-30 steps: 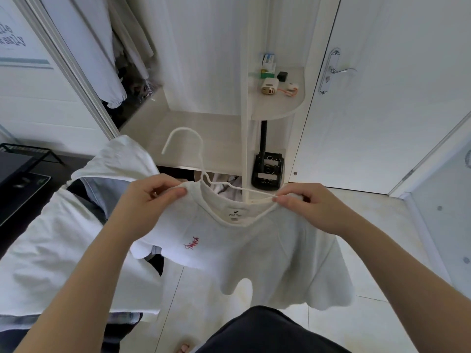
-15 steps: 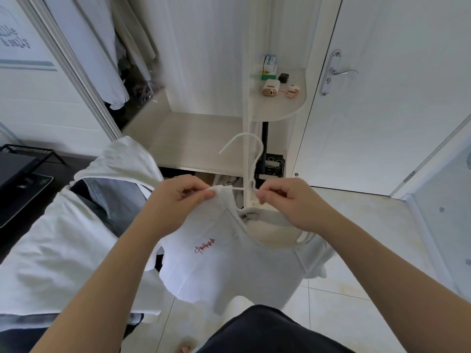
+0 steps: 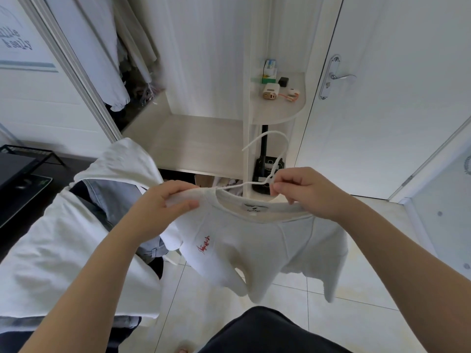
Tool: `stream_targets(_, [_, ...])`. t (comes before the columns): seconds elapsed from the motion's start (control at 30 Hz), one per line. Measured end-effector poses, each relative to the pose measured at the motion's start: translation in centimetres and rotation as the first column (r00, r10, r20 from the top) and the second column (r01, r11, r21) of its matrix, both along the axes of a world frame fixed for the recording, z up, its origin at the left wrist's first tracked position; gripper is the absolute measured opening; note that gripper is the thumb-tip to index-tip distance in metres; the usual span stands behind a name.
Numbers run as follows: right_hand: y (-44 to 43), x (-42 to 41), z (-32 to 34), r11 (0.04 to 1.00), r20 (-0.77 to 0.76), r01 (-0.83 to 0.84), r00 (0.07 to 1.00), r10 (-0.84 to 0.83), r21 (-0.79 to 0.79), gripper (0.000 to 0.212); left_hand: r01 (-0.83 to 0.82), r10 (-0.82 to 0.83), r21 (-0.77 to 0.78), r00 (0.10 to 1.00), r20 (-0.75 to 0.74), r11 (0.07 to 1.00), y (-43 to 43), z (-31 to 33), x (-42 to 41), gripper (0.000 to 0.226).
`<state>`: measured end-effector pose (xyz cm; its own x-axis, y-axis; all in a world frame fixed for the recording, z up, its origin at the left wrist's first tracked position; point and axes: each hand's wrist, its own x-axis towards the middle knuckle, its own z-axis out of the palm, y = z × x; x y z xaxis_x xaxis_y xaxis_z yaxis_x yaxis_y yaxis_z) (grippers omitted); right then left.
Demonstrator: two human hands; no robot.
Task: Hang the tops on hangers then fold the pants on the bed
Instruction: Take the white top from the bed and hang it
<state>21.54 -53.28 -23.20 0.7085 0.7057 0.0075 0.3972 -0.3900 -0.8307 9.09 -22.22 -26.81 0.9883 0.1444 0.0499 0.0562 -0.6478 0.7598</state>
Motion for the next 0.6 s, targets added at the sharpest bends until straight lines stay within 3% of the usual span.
stream_targets(0.07, [-0.5, 0.4, 0.0, 0.997, -0.012, 0.042, 0.999, -0.042, 0.068, 0.023, -0.046, 0.062, 0.153, 0.993, -0.102, 0.987, 0.9, -1.0, -0.3, 0.019])
stream_targets(0.1, [-0.8, 0.5, 0.0, 0.994, -0.015, 0.059, 0.998, -0.058, 0.092, 0.024, -0.083, 0.111, 0.224, 0.987, -0.118, 0.971, 1.3, -1.5, -0.4, 0.011])
stream_targets(0.17, [-1.4, 0.7, -0.2, 0.991, -0.013, 0.071, 0.997, -0.07, 0.116, 0.024, -0.158, 0.186, 0.268, 0.979, -0.083, 0.95, 2.1, -2.4, -0.7, 0.019])
stream_targets(0.33, [-2.5, 1.4, -1.2, 0.999, -0.074, 0.028, 0.997, -0.029, -0.015, 0.025, -0.306, 0.29, 0.1, 0.946, 0.148, 0.947, 2.7, -1.7, -1.7, 0.015])
stream_targets(0.4, [-2.2, 1.3, -1.8, 0.998, -0.089, 0.055, 0.994, -0.058, -0.035, 0.027, -0.33, 0.319, 0.01, 0.918, 0.234, 0.944, 2.5, -1.6, -2.0, 0.028])
stream_targets(0.5, [-1.4, 0.8, -2.6, 0.981, -0.149, 0.178, 0.975, -0.166, 0.074, 0.027, -0.303, 0.322, -0.11, 0.913, 0.251, 0.947, 2.7, -1.9, -2.4, 0.05])
stream_targets(0.6, [-0.8, 0.1, -2.8, 0.97, -0.175, 0.176, 0.974, -0.146, 0.167, 0.023, -0.341, 0.327, 0.05, 0.927, 0.186, 0.939, 2.8, -1.5, -2.5, 0.044])
